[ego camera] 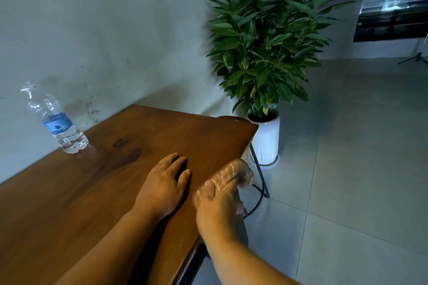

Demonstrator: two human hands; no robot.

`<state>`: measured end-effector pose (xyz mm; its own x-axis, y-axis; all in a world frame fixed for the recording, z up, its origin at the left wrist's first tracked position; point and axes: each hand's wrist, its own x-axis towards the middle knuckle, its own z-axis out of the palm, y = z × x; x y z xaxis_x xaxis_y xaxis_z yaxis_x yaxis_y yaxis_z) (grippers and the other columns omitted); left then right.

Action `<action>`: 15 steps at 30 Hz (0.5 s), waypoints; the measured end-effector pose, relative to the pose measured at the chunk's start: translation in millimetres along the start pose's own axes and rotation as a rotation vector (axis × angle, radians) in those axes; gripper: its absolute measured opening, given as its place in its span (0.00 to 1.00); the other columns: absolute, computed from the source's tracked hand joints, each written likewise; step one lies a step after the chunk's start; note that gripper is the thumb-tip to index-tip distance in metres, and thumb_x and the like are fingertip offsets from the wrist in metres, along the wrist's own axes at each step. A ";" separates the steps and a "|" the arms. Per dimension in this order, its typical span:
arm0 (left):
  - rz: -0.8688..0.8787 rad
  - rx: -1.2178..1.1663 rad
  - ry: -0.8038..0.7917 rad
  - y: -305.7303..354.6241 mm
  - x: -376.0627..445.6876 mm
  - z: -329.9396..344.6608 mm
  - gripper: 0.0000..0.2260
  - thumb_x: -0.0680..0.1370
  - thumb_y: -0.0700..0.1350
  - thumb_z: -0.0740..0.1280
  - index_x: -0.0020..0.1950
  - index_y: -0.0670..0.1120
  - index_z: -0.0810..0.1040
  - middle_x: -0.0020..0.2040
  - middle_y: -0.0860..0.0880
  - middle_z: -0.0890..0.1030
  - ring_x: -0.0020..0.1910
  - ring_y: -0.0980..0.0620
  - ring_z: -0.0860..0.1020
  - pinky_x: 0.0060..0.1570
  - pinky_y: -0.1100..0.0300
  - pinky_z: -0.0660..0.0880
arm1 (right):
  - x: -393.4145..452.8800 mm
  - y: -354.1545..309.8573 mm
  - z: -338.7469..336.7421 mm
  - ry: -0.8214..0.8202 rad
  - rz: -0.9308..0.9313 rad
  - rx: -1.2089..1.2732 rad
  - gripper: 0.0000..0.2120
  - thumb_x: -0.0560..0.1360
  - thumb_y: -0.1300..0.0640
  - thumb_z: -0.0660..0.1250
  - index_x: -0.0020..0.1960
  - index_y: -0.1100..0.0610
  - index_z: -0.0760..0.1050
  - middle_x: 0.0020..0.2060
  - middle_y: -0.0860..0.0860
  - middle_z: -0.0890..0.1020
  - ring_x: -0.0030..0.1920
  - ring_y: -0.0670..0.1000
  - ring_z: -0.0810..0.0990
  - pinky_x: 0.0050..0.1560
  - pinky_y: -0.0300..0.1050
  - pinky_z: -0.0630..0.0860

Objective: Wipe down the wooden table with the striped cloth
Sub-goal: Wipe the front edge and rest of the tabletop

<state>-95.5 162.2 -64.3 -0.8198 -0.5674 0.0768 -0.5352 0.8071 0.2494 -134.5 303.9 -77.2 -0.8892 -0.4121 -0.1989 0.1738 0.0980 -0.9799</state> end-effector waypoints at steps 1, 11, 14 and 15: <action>0.003 0.003 -0.006 -4.2 -7.5 -0.4 0.27 0.79 0.63 0.50 0.76 0.55 0.61 0.78 0.53 0.58 0.76 0.54 0.56 0.74 0.53 0.56 | -15.5 4.9 3.9 -0.108 0.041 -0.020 0.31 0.83 0.54 0.56 0.80 0.60 0.45 0.77 0.59 0.60 0.75 0.57 0.63 0.73 0.49 0.61; -0.112 -0.042 -0.039 -31.8 -88.9 -17.0 0.33 0.74 0.71 0.47 0.77 0.59 0.57 0.78 0.56 0.54 0.76 0.55 0.53 0.74 0.51 0.57 | -7.5 11.5 -0.2 -0.148 0.123 -0.088 0.41 0.80 0.46 0.62 0.79 0.51 0.36 0.72 0.56 0.66 0.61 0.54 0.74 0.61 0.51 0.75; -0.127 -0.016 -0.007 -37.1 -106.0 -17.2 0.36 0.72 0.73 0.44 0.77 0.59 0.56 0.78 0.57 0.55 0.76 0.56 0.53 0.74 0.53 0.56 | 38.2 -8.6 -5.1 -0.062 0.141 -0.041 0.40 0.81 0.52 0.62 0.80 0.56 0.37 0.74 0.59 0.64 0.68 0.61 0.70 0.65 0.53 0.70; -0.136 -0.009 -0.002 -37.7 -108.5 -16.8 0.35 0.73 0.73 0.44 0.77 0.59 0.56 0.78 0.57 0.54 0.76 0.56 0.53 0.74 0.53 0.55 | 53.3 -16.7 -6.0 -0.033 0.163 -0.034 0.39 0.82 0.53 0.62 0.80 0.57 0.38 0.74 0.60 0.63 0.69 0.62 0.70 0.63 0.52 0.71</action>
<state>17.0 190.6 -65.8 -0.7402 -0.6712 0.0402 -0.6397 0.7213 0.2656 -187.3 285.8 -71.3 -0.8360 -0.4174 -0.3562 0.2995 0.1968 -0.9336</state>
